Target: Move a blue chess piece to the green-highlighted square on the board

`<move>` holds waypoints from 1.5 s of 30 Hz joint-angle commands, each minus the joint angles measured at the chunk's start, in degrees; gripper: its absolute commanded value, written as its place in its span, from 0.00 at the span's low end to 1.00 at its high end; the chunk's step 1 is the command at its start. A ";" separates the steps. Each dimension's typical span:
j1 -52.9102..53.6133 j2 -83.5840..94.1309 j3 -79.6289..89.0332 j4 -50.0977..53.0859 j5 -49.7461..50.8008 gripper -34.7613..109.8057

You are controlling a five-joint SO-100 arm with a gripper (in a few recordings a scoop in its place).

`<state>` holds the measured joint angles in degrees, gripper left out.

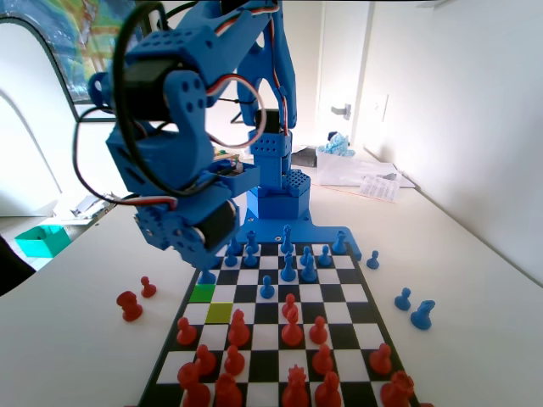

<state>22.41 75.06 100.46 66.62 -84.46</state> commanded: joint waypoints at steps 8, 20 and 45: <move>3.96 0.62 2.37 -5.54 -2.29 0.25; 2.72 -2.55 5.54 -10.20 -1.85 0.25; 2.02 -0.26 0.18 -4.75 -1.23 0.35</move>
<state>24.96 70.75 104.59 59.33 -85.34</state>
